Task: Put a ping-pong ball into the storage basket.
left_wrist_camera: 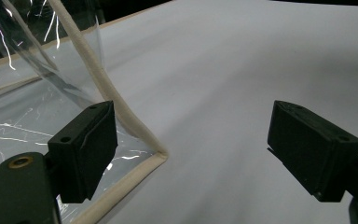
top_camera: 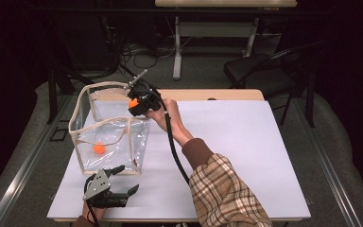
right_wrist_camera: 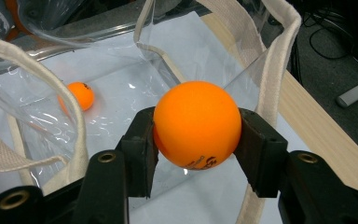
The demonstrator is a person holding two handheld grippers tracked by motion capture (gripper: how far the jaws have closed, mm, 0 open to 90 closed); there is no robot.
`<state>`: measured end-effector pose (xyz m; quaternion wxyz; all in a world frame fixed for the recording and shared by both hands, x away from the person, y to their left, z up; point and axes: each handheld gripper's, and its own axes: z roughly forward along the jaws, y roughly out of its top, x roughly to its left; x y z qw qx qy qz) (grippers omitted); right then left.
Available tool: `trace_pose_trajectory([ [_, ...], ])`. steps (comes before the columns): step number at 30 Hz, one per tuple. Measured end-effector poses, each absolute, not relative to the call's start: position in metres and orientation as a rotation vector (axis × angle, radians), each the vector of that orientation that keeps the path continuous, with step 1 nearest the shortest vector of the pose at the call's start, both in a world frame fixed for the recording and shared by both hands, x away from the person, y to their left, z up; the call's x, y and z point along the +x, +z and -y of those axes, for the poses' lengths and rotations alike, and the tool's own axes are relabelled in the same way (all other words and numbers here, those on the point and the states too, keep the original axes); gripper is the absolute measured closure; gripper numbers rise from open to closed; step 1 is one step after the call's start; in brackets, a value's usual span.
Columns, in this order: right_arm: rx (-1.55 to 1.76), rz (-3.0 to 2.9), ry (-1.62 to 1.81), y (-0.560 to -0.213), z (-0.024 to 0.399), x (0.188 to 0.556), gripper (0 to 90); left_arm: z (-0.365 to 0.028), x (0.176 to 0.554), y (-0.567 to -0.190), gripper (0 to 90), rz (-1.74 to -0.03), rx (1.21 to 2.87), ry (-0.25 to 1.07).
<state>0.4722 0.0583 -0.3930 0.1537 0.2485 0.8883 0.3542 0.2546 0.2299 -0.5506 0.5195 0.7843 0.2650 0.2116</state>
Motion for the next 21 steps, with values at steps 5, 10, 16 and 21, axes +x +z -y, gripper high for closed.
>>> trace_pose_trajectory([
  [5, 0.701, -2.550, 1.005, -0.3953, -0.0596, 0.4735, 51.5, -0.2299, 0.2547, -0.5507, 15.9, -0.635, 1.882, 0.507],
  [10, 0.703, -2.555, 0.997, -0.3970, -0.0610, 0.4742, 51.3, -0.2300, 0.2547, -0.5507, 15.9, -0.635, 1.880, 0.507],
  [16, 0.699, -2.560, 0.988, -0.3978, -0.0627, 0.4748, 51.3, -0.2300, 0.2547, -0.5507, 15.9, -0.635, 1.880, 0.506],
  [21, 0.699, -2.568, 0.975, -0.3995, -0.0645, 0.4762, 50.9, -0.2299, 0.2548, -0.5507, 15.9, -0.634, 1.881, 0.506],
])
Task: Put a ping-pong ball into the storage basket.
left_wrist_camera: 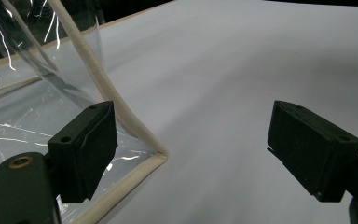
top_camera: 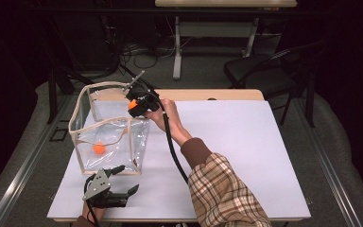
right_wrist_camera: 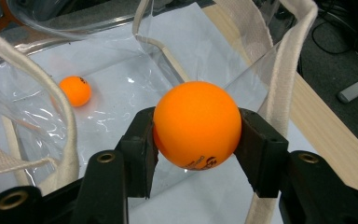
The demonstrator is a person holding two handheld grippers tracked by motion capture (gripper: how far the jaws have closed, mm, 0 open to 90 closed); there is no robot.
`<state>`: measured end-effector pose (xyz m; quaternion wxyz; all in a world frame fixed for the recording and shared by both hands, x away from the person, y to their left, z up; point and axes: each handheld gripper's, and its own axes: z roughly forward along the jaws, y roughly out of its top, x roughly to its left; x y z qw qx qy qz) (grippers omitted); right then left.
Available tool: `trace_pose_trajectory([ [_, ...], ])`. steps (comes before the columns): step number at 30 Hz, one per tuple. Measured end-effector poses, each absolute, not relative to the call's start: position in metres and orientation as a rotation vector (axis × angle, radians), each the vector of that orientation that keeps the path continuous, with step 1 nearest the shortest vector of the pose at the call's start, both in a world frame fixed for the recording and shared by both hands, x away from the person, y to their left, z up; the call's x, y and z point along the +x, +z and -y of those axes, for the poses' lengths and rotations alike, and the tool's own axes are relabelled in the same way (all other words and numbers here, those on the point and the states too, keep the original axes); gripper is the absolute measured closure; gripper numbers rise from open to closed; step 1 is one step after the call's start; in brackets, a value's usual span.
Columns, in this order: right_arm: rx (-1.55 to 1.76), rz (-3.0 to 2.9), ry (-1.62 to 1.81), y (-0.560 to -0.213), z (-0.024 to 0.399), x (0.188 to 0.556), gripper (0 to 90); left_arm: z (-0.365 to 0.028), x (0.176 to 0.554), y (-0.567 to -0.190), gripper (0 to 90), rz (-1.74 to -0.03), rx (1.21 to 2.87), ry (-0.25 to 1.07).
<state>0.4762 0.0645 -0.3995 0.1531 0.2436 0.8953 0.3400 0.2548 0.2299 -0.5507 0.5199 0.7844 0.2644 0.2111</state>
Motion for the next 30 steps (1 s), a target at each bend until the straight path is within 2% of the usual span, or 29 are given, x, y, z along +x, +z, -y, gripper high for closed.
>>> trace_pose_trajectory([
  [7, 0.710, -2.558, 0.971, -0.400, -0.067, 0.476, 37.6, -0.230, 0.254, -0.551, 15.9, -0.636, 1.877, 0.508],
  [14, 0.731, -2.520, 1.061, -0.385, -0.053, 0.471, 26.1, -0.231, 0.254, -0.551, 15.9, -0.634, 1.876, 0.504],
  [25, 0.768, -2.502, 1.118, -0.371, -0.020, 0.465, 16.1, -0.229, 0.255, -0.550, 15.9, -0.633, 1.879, 0.507],
  [30, 0.778, -2.495, 1.132, -0.373, -0.005, 0.462, 14.9, -0.230, 0.255, -0.550, 15.9, -0.636, 1.879, 0.508],
])
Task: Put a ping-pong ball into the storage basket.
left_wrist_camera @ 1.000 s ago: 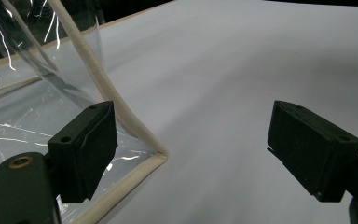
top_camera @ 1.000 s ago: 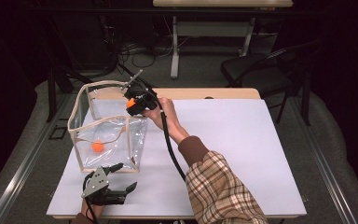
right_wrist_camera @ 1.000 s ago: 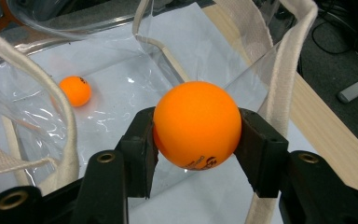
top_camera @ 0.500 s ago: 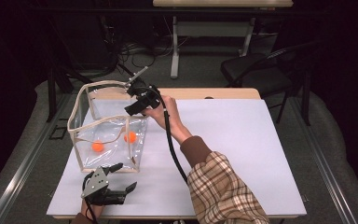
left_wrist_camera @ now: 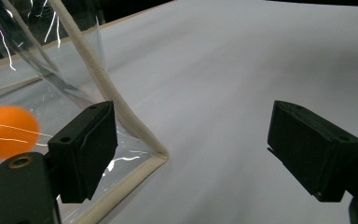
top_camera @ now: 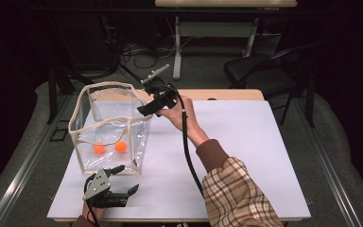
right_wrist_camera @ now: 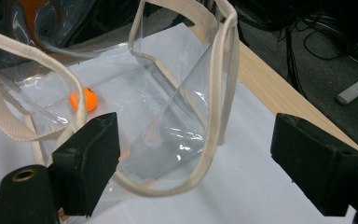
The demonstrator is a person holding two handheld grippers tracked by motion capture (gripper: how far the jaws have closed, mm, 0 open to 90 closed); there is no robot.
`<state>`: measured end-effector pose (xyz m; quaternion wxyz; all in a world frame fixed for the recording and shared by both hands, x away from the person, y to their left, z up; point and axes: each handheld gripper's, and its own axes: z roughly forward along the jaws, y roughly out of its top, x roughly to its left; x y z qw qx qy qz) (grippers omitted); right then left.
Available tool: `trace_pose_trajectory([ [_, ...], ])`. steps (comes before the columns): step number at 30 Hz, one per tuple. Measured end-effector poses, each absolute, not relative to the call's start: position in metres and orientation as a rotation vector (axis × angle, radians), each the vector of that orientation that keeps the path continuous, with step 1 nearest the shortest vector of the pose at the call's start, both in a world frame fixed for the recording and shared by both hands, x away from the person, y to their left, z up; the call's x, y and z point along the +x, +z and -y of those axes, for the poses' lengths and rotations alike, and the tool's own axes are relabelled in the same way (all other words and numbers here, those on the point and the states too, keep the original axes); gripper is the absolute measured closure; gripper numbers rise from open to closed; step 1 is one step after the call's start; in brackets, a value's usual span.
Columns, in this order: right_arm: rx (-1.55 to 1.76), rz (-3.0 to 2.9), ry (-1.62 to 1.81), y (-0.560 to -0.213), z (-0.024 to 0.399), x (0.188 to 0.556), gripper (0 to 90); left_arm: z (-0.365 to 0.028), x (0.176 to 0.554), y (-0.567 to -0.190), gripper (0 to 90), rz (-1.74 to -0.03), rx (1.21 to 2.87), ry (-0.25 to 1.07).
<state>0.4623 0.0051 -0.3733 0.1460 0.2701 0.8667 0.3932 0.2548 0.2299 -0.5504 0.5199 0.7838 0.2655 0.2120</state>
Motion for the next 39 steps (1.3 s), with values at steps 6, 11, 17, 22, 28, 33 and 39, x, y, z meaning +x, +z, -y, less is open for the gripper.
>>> trace_pose_trajectory([
  [6, 0.792, -2.489, 1.153, -0.377, 0.016, 0.454, 13.5, -0.228, 0.255, -0.550, 15.9, -0.630, 1.884, 0.504],
  [11, 0.779, -2.482, 1.156, -0.381, 0.032, 0.445, 10.9, -0.226, 0.256, -0.549, 15.9, -0.631, 1.887, 0.507],
  [17, 0.764, -2.483, 1.145, -0.384, 0.049, 0.430, 7.5, -0.227, 0.255, -0.550, 15.9, -0.643, 1.886, 0.512],
  [22, 0.768, -2.499, 1.112, -0.391, 0.062, 0.420, 3.9, -0.227, 0.254, -0.550, 15.9, -0.638, 1.892, 0.510],
  [28, 0.773, -2.509, 1.089, -0.403, 0.077, 0.409, 1.6, -0.228, 0.254, -0.551, 15.9, -0.643, 1.893, 0.505],
  [33, 0.799, -2.518, 1.073, -0.414, 0.089, 0.401, 1.1, -0.228, 0.254, -0.551, 15.9, -0.636, 1.891, 0.508],
  [39, 0.808, -2.530, 1.053, -0.426, 0.100, 0.391, 0.6, -0.229, 0.254, -0.551, 15.9, -0.637, 1.890, 0.507],
])
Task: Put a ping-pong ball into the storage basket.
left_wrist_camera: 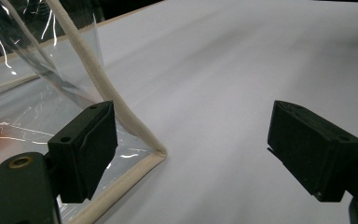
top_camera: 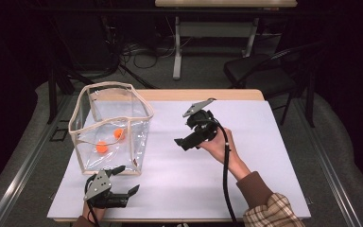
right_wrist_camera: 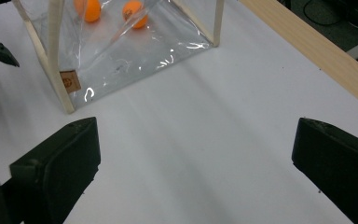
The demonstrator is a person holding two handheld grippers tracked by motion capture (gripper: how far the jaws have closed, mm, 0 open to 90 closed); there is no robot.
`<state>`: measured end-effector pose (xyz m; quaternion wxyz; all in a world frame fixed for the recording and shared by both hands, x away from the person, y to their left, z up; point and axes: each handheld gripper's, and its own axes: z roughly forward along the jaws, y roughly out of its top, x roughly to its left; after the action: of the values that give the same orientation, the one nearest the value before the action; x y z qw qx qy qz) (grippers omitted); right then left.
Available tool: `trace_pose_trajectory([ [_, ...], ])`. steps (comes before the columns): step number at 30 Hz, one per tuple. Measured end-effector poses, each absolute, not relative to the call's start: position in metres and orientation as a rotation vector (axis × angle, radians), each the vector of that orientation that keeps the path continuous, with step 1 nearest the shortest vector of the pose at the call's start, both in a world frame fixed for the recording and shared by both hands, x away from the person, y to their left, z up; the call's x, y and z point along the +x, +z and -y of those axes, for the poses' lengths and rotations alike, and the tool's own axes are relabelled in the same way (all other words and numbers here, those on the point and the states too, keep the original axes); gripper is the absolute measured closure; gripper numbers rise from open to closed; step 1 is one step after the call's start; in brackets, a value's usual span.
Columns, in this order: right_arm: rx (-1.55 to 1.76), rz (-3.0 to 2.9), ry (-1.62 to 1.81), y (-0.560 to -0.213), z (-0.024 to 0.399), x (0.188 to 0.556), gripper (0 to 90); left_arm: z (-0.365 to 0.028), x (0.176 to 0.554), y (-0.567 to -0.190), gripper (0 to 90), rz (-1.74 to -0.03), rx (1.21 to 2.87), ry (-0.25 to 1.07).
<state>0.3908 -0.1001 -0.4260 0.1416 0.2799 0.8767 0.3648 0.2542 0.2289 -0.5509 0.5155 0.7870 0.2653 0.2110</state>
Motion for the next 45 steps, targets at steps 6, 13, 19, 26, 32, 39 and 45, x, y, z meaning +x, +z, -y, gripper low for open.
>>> trace_pose_trajectory([
  [6, 0.819, -2.528, 1.052, -0.434, 0.110, 0.378, 0.6, -0.229, 0.254, -0.551, 15.9, -0.639, 1.892, 0.504],
  [13, 0.820, -2.521, 1.057, -0.444, 0.123, 0.362, 0.7, -0.228, 0.254, -0.551, 15.9, -0.640, 1.894, 0.508],
  [19, 0.832, -2.492, 1.065, -0.452, 0.136, 0.349, 0.7, -0.228, 0.254, -0.551, 15.9, -0.642, 1.892, 0.509],
  [26, 0.847, -2.462, 1.070, -0.464, 0.151, 0.335, 0.4, -0.228, 0.254, -0.551, 15.9, -0.640, 1.894, 0.508],
  [32, 0.869, -2.444, 1.064, -0.473, 0.163, 0.324, 0.2, -0.228, 0.254, -0.551, 15.9, -0.641, 1.894, 0.507],
  [39, 0.880, -2.409, 1.065, -0.485, 0.175, 0.314, 0.8, -0.228, 0.254, -0.551, 15.9, -0.641, 1.896, 0.507],
  [45, 0.897, -2.385, 1.081, -0.494, 0.186, 0.304, 0.5, -0.227, 0.254, -0.551, 15.9, -0.639, 1.897, 0.506],
])
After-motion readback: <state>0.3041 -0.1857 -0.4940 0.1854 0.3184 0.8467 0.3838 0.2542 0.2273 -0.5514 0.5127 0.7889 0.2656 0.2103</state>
